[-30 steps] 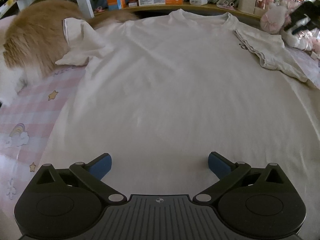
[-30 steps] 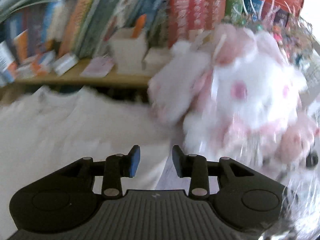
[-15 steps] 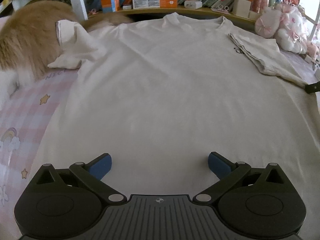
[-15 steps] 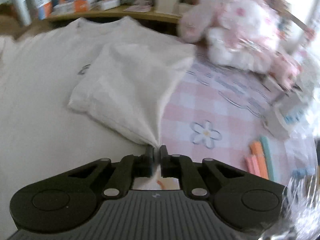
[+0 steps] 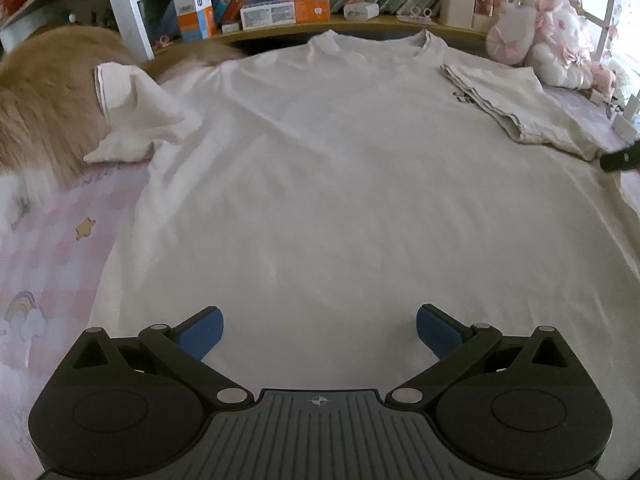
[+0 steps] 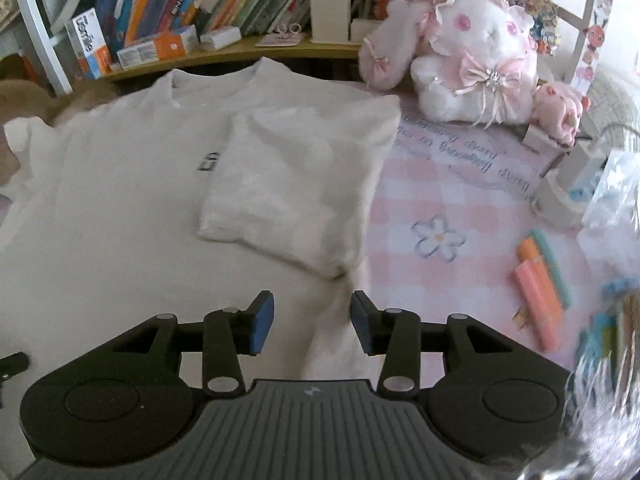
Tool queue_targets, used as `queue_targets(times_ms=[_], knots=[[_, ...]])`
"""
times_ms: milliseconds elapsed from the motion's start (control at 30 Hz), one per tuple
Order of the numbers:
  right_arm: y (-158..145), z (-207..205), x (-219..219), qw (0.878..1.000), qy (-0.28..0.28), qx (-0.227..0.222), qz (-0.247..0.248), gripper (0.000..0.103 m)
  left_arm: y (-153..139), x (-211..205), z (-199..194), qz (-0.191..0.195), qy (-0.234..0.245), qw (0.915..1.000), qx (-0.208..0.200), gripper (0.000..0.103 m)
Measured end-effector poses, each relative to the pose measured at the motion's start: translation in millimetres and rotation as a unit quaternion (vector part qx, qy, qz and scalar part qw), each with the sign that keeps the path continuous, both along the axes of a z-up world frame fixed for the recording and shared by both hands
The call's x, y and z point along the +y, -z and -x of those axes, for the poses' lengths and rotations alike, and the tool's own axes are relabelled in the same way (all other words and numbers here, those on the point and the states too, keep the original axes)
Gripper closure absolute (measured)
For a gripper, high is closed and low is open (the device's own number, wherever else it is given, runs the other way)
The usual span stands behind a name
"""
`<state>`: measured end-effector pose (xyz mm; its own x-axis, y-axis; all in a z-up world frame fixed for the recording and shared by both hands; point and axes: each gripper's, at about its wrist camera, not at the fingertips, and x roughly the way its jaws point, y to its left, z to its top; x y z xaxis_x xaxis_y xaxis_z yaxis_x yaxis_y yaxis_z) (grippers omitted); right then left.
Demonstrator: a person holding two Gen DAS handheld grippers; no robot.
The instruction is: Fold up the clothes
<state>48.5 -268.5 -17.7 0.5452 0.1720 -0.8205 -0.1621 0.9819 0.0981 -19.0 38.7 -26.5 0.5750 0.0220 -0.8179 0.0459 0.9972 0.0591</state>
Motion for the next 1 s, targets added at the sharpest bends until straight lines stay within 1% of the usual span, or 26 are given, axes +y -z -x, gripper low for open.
queue_targets(times_ms=[133, 267, 400, 500, 600, 733, 833, 900, 933, 967, 1000], knots=[[0, 22, 8, 0.999, 0.031, -0.007, 0.014, 0.061, -7, 9, -2, -0.004, 0.006, 0.9999, -0.01, 0.0], [7, 35, 4, 0.997, 0.063, -0.017, 0.047, 0.061, -10, 21, -3, -0.009, 0.009, 0.9998, -0.014, 0.0], [9, 32, -12, 0.992, 0.104, -0.025, 0.059, 0.061, -8, 32, -6, -0.023, 0.01, 0.9996, -0.012, 0.0], [10, 29, -19, 0.99, 0.129, -0.016, 0.058, 0.061, -9, 37, -8, -0.021, 0.006, 0.9997, -0.008, 0.0], [5, 37, -15, 0.99, 0.135, -0.014, 0.048, 0.061, -11, 37, -8, -0.012, 0.012, 0.9998, -0.013, 0.0], [-7, 61, 2, 0.988, 0.152, -0.026, 0.023, 0.06, -14, 29, -9, -0.009, 0.042, 0.9989, -0.016, 0.0], [-14, 84, 18, 0.984, 0.172, -0.036, 0.013, 0.054, -18, 23, -11, -0.004, 0.064, 0.9978, -0.019, 0.0], [-16, 101, 29, 0.982, 0.183, -0.041, 0.012, 0.045, -20, 19, -12, 0.0, 0.074, 0.9971, -0.02, 0.0], [-17, 109, 35, 0.981, 0.189, -0.043, 0.011, 0.042, -20, 16, -12, 0.001, 0.079, 0.9967, -0.021, 0.0], [-18, 118, 40, 0.98, 0.195, -0.045, 0.011, 0.035, -21, 14, -12, 0.002, 0.083, 0.9963, -0.022, 0.0], [-19, 124, 45, 0.979, 0.195, -0.047, 0.012, 0.031, -21, 12, -13, 0.002, 0.088, 0.9958, -0.023, 0.0]])
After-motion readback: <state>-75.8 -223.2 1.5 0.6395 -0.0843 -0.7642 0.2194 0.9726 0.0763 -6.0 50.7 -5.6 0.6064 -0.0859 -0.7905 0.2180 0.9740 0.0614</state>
